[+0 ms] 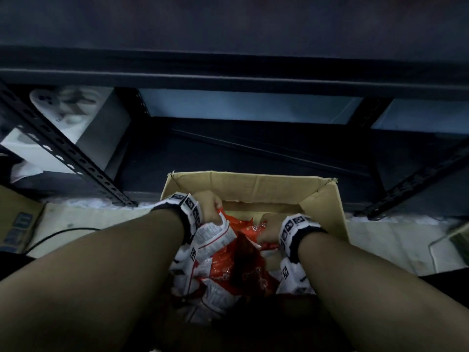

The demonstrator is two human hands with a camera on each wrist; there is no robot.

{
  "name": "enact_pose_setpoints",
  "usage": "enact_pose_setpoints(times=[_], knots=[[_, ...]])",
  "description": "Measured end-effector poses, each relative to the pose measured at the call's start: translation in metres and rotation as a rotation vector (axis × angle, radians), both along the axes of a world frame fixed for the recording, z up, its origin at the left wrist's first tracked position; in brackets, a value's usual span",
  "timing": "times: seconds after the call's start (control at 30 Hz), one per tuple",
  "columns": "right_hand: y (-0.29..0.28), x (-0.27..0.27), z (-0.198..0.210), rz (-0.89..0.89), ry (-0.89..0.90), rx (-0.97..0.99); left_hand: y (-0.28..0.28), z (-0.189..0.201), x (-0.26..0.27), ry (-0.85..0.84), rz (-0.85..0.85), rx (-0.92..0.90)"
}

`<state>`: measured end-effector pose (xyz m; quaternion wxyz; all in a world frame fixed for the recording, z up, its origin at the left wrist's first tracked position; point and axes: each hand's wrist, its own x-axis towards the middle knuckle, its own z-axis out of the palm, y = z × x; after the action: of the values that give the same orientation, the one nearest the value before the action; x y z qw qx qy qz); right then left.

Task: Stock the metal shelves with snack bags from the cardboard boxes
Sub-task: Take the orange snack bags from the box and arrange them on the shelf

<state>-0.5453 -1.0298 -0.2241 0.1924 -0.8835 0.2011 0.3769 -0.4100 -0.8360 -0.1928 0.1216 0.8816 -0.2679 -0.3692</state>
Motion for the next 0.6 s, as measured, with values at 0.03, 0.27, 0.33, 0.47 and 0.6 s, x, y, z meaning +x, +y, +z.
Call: enact_pose_setpoints(times=[0.03,0.27,0.33,0.47,0.6], knots=[[-0.003,0.007,0.014,0.010,0.018,0.009,-0.003,0.013,0.003,-0.029,0.000,-0.010],[-0.004,0.038,0.138,0.152,-0.188,-0.064,-0.012,0.112,0.027,-0.124,-0.127,-0.013],[-0.005,0.039,0.171,0.214,-0.258,-0.073,-0.008,0.138,0.030,-0.147,-0.139,-0.031],[-0.008,0.034,0.214,0.284,-0.346,-0.095,0.002,0.182,0.033,-0.230,-0.187,-0.067],[-0.011,0.024,0.248,0.317,-0.438,-0.045,0.014,0.207,0.032,-0.284,-0.228,-0.100]])
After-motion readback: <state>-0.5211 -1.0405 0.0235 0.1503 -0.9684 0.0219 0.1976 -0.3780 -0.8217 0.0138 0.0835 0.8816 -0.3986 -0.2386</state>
